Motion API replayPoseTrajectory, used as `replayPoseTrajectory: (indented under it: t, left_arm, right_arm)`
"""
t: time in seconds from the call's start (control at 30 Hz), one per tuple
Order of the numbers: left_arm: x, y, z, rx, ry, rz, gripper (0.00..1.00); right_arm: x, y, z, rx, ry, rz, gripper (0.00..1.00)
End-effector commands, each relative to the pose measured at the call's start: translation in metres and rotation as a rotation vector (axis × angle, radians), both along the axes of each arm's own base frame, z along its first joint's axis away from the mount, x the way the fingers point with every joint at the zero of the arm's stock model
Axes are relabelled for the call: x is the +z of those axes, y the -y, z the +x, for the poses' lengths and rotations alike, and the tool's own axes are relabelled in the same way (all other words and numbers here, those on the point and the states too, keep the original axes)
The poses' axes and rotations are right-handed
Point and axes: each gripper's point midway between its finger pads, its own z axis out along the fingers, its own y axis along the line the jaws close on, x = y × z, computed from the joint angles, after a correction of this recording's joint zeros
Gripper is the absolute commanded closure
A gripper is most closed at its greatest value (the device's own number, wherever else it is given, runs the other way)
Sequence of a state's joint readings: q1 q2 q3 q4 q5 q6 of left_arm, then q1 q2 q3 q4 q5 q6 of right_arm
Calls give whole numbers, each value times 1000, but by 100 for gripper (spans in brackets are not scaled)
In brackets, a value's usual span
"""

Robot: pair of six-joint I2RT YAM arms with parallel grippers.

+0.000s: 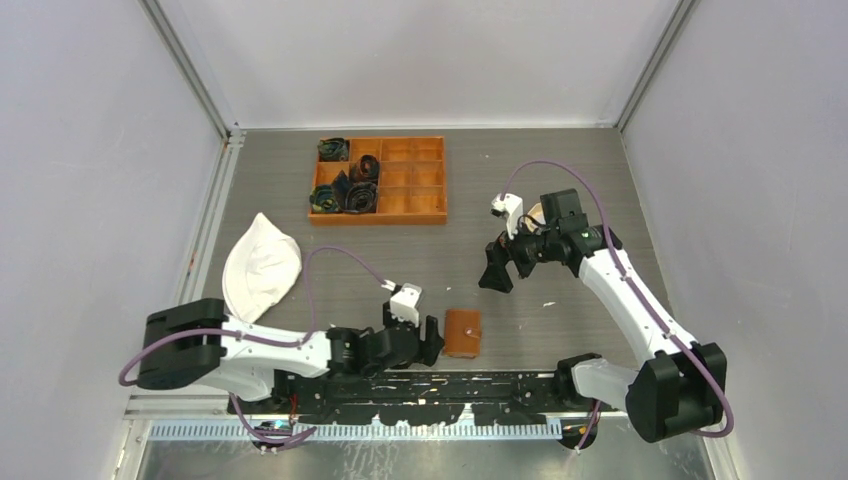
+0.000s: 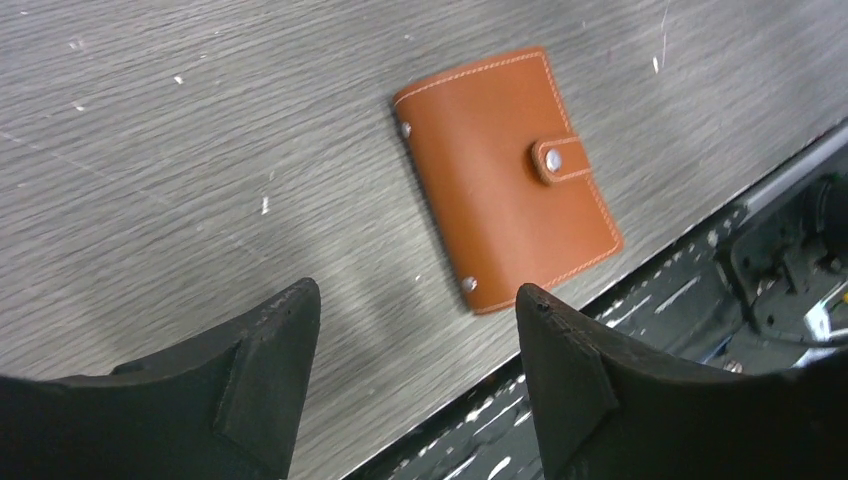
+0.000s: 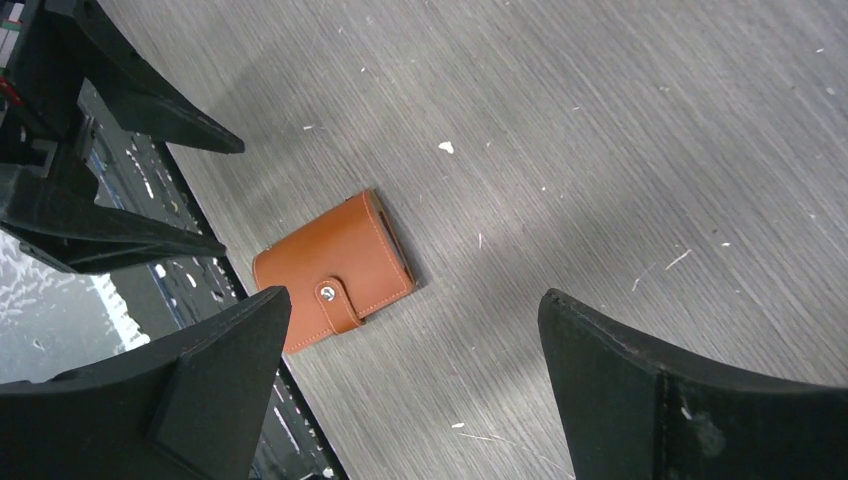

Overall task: Put the credit cards into the card holder
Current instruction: Open the card holder at the center of the board.

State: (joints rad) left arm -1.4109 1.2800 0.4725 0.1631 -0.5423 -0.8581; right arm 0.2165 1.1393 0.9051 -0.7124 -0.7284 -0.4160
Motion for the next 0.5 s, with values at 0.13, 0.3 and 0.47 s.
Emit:
replayPoseTrajectory:
  t: [0.13,0.3,0.47]
  left_arm:
    - [18,31,19,162,1,-90,32]
    - [10,41,22,174,-3,-21,41]
    - [1,51,22,174,-22,5,43]
  right_arm:
    - [-12,-10,3,28,-6,-55,1]
    - [-13,-13,2,38,-10,-66,1]
    - [-13,-14,1,40,-12,-66,1]
